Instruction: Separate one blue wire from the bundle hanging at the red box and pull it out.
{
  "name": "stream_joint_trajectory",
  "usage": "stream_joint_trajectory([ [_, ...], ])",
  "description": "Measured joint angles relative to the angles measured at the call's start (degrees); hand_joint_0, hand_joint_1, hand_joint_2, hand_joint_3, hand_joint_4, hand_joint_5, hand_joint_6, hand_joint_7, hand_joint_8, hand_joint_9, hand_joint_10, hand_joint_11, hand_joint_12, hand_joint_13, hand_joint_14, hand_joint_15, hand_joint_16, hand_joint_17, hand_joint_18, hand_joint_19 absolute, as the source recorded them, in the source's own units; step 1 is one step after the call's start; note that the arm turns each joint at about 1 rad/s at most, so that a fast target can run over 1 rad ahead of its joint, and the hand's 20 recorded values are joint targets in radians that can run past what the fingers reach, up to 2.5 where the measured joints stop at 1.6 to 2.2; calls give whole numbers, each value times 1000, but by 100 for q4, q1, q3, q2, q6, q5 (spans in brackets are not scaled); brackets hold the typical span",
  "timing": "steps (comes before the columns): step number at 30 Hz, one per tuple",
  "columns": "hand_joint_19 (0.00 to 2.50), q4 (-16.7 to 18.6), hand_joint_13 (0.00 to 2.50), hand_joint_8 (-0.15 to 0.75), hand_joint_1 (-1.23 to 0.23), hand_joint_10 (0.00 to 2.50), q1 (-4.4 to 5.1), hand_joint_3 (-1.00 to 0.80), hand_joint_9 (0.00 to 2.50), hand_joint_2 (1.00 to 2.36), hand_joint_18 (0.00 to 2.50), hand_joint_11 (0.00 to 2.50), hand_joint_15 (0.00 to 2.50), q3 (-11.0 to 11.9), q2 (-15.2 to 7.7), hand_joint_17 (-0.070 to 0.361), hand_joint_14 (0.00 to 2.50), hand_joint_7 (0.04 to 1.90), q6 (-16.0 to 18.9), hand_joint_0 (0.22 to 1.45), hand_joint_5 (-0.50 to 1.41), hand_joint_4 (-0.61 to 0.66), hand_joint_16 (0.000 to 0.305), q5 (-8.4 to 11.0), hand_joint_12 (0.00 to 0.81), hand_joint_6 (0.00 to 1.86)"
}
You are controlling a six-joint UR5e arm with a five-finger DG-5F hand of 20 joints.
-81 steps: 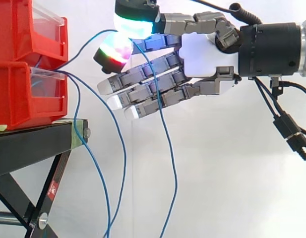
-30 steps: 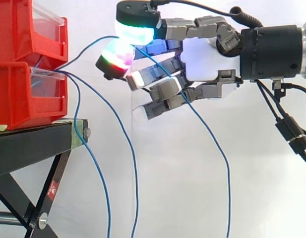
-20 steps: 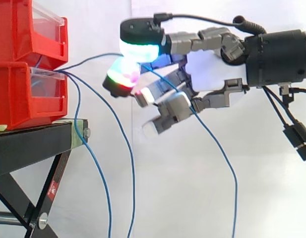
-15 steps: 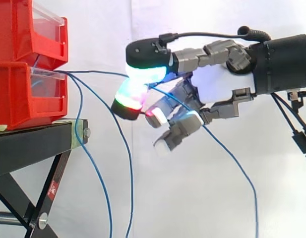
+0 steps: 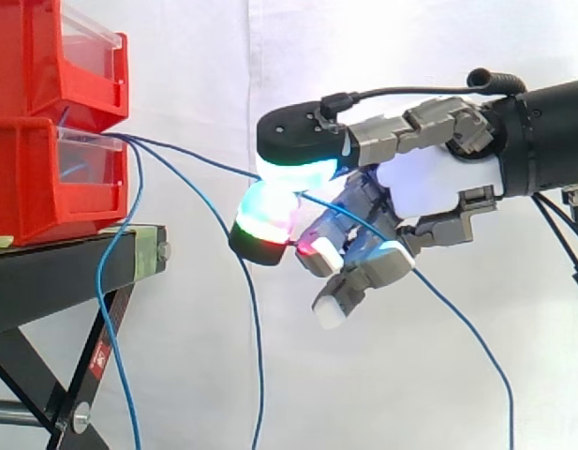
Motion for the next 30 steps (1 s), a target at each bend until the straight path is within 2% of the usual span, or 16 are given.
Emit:
stream_joint_trajectory([
  [4,430,38,1388,347,-810,18,13,-61,1042,1019,748,1038,1253,-215,155,124,16,1025,5,591,-98,-181,55,58,454,831],
  [8,432,240,1385,346,-809,18,62,-60,1042,1019,746,1049,1245,-594,395,124,15,1026,88,591,-98,-181,55,268,451,831],
  [14,432,311,1375,349,-809,17,113,-63,1045,1019,744,1040,1240,-874,503,123,16,1026,259,591,-98,-182,55,338,452,831],
  [19,432,383,1370,341,-808,19,137,-60,1045,1019,742,1043,1235,-1006,510,123,16,1026,385,591,-98,-182,55,334,449,831],
  [25,432,544,1367,344,-809,18,153,-60,1046,1020,740,1050,1229,-1043,504,124,16,1036,422,590,-99,-185,55,348,444,831],
  [30,431,1100,1364,349,-810,18,162,-63,1048,1019,741,1040,1230,-1048,504,124,16,1027,343,592,-98,-188,55,429,454,831],
])
